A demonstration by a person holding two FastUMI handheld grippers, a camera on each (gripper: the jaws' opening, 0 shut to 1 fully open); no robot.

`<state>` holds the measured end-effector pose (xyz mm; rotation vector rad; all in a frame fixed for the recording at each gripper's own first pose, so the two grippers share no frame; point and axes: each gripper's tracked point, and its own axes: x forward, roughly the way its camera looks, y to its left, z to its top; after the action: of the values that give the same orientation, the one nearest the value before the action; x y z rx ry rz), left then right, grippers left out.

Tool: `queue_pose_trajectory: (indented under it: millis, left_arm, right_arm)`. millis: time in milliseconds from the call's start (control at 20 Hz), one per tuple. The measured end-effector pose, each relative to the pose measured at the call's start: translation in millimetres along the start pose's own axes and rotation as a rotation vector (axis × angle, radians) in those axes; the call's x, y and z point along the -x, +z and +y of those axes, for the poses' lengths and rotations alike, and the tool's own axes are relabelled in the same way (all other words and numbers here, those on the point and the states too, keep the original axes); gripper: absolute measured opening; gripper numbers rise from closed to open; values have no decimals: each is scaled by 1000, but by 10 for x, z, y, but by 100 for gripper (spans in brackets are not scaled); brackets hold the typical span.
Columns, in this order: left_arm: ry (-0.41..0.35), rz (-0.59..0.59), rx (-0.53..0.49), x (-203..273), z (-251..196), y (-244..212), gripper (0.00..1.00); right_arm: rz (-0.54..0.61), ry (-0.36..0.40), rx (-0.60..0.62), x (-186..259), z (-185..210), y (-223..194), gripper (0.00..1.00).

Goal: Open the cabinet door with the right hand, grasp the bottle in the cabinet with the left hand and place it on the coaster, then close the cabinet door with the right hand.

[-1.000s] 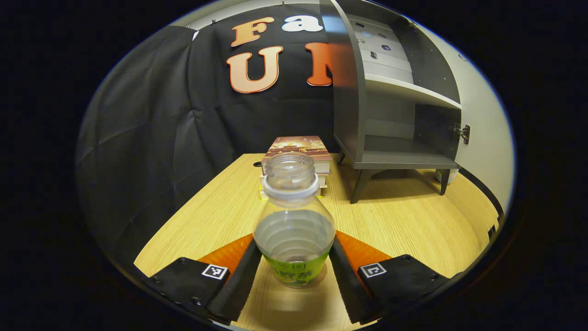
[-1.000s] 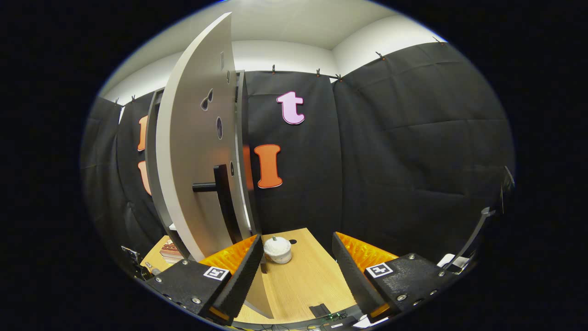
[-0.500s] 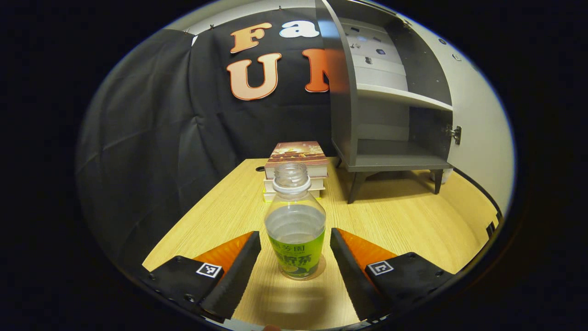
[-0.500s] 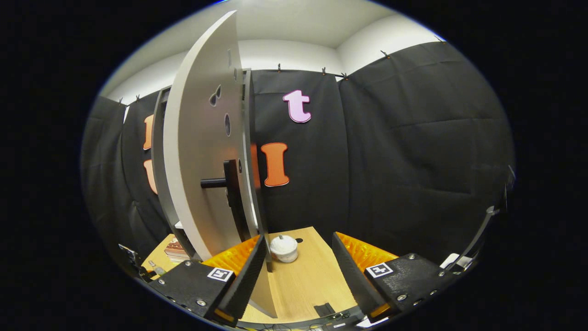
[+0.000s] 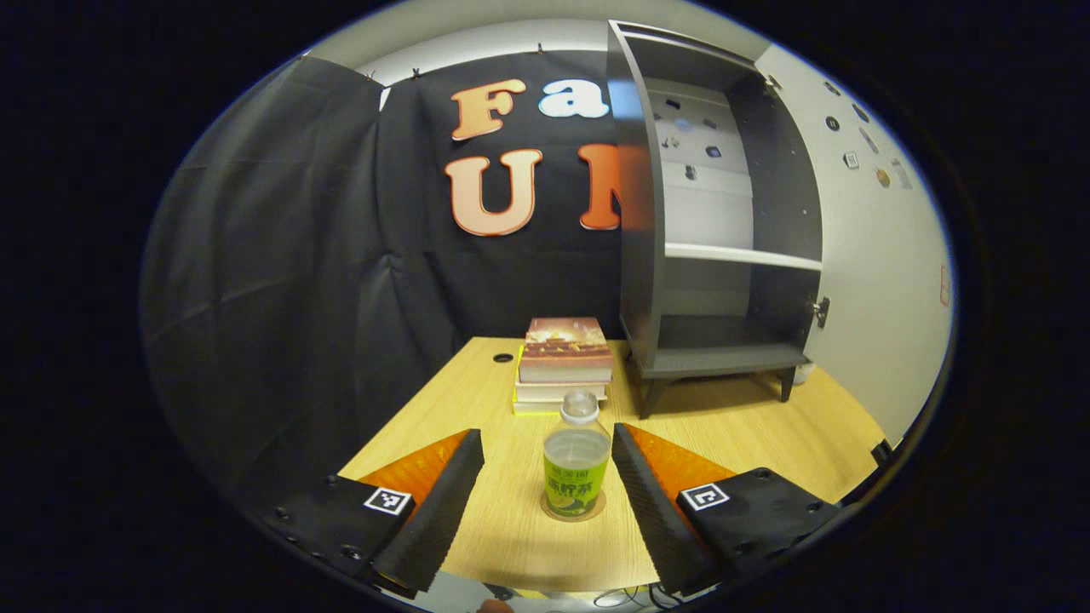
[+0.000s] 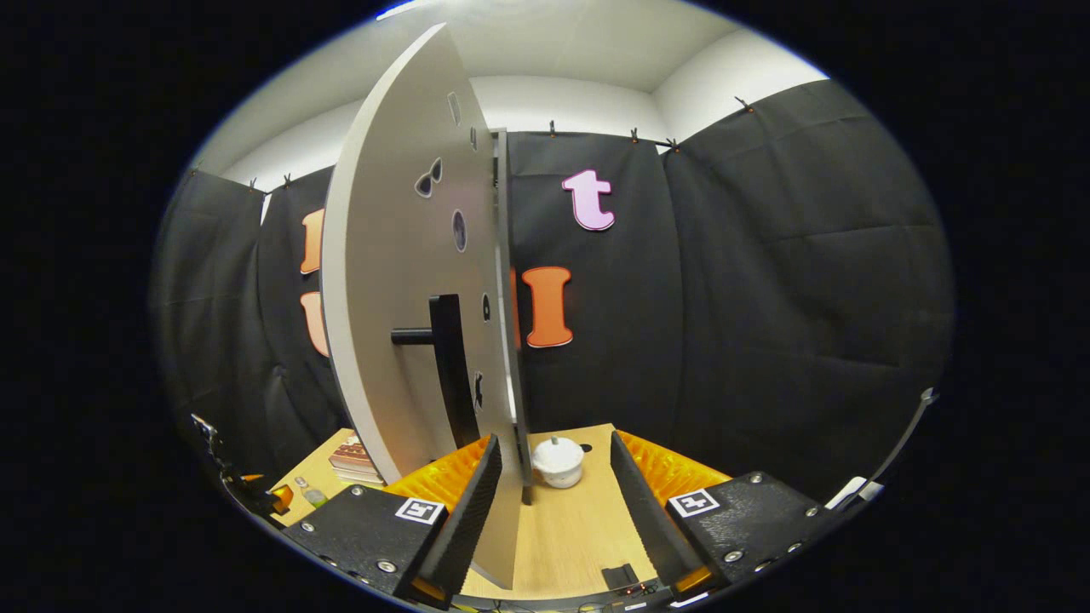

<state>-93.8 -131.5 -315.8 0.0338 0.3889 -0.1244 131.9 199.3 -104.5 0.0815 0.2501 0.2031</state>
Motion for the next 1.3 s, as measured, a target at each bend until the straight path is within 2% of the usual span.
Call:
queue_pose_trajectory:
  millis: [200,350,750,950,1300]
  left_arm:
    - [38,-47,4,123,228,459,99]
    - [24,-66,37,209,321,773,99]
    - [78,-164,61,307,782,1609,99]
    - [97,-188,43,270,1005,1901,98]
    - [85,-211,60,229,1264,2230,98]
  right_arm:
    - [-2,53,19,-6,234,-12,81]
    - [-7,78,26,-16,362,-10,81]
    - [-9,135,29,-79,756,-24,81]
    - [-5,171,2,-138,956,-51,81]
    - [-2,192,1,-243,1341,-90,82]
